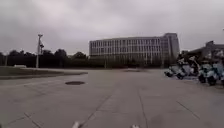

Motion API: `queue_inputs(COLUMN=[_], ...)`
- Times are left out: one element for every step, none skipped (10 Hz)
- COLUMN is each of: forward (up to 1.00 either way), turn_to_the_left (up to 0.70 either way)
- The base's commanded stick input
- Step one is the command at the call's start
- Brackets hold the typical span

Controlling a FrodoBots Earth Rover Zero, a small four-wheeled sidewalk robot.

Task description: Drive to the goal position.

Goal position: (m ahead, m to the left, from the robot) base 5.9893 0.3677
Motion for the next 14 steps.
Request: queue_inputs(forward=[0.70,0.70,0.70,0.70,0.70,0.70,0.70,0.70,0.70,0.70,0.70,0.70,0.70,0.70], turn_to_the_left=[0.00,0.00,0.00,-0.28,-0.04,0.00,0.00,0.00,0.00,0.00,0.00,0.00,0.00,0.00])
